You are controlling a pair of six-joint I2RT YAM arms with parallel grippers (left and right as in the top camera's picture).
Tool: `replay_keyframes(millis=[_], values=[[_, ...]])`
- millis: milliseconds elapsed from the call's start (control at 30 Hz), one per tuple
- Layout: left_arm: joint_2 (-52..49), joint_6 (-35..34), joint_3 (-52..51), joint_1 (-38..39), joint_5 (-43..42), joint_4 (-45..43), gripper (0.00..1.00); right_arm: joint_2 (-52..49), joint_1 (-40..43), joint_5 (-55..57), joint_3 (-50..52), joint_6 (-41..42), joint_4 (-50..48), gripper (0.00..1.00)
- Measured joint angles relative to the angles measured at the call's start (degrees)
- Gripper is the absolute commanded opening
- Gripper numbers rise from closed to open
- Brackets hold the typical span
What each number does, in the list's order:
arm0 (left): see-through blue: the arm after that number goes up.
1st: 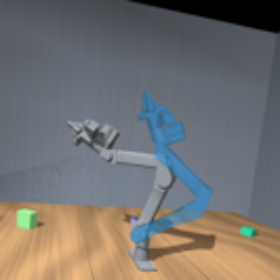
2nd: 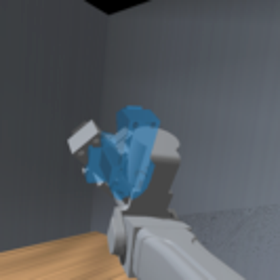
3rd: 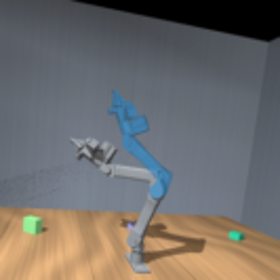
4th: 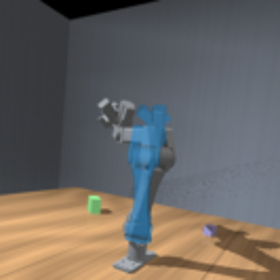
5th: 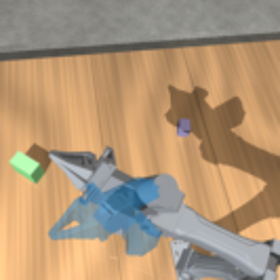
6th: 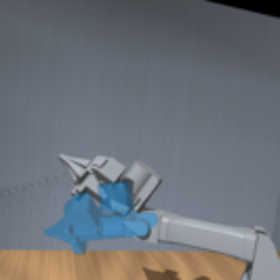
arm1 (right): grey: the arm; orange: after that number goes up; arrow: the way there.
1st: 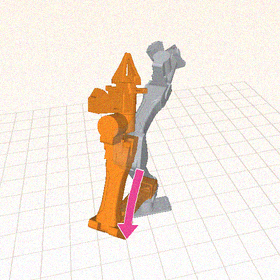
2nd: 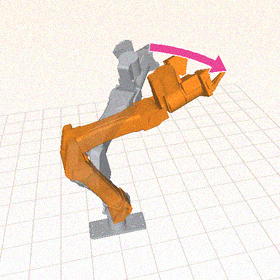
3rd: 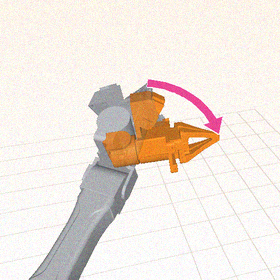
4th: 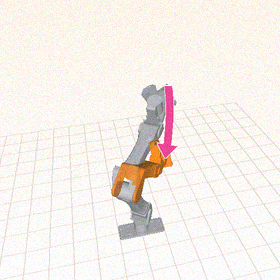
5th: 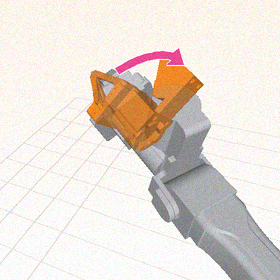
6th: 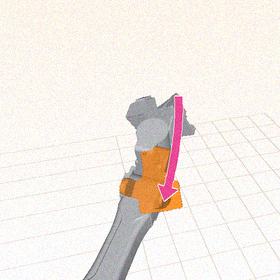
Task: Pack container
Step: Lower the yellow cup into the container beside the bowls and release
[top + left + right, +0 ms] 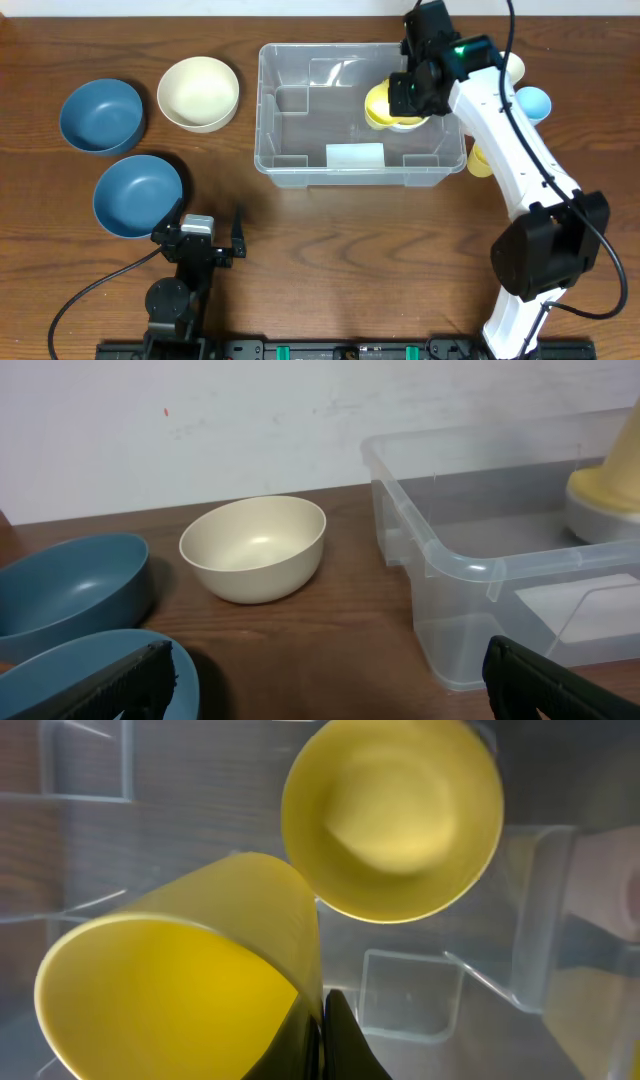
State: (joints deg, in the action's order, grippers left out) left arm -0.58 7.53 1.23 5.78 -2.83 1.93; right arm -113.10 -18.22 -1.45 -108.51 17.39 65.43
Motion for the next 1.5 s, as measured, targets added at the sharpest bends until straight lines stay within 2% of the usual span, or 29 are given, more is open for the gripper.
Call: replay_keyframes(millis=[300, 500, 900, 933, 1100, 1167, 1500], values=[[0.0, 0.0, 0.0, 0.0, 0.0, 0.0, 0.98, 0.0, -0.8, 0.0, -0.3, -1.2, 3.6, 0.01], [0.0, 0.0, 0.0, 0.0, 0.0, 0.0, 0.98, 0.0, -2.7, 0.1, 4.3, -1.5, 3.5, 0.01], [0.0, 0.0, 0.0, 0.0, 0.0, 0.0, 0.98, 0.0, -3.2, 1.3, 15.3, -1.5, -6.7, 0.01], [0.0, 0.0, 0.0, 0.0, 0.0, 0.0, 0.98, 0.0, -3.2, 1.5, 15.7, -1.5, -7.6, 0.02], [0.0, 0.0, 0.0, 0.0, 0.0, 0.0, 0.98, 0.0, -3.1, 2.1, 17.7, -1.4, -10.9, 0.33], [0.0, 0.0, 0.0, 0.0, 0.0, 0.0, 0.98, 0.0, -3.1, 2.4, 18.1, -1.6, -11.1, 0.41], [0.0, 0.0, 0.0, 0.0, 0.0, 0.0, 0.98, 0.0, -3.1, 2.5, 16.4, -1.7, -8.6, 0.41]])
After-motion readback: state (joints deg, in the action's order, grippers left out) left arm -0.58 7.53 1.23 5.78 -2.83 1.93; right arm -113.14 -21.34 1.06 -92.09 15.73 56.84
